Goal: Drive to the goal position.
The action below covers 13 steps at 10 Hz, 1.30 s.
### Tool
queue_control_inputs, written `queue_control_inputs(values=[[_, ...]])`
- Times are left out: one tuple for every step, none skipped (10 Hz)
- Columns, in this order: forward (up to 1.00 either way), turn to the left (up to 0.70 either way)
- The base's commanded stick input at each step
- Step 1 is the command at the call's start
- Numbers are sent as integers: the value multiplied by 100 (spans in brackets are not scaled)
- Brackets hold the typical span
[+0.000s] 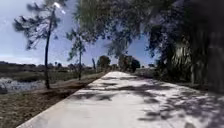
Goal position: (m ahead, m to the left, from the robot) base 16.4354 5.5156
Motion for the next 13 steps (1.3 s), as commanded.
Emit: queue_control_inputs(values=[[100, 0], [100, 0], [100, 0], [100, 0], [100, 0], [100, 0], [100, 0], [100, 0], [100, 0], [100, 0], [100, 0], [100, -10], [100, -40]])
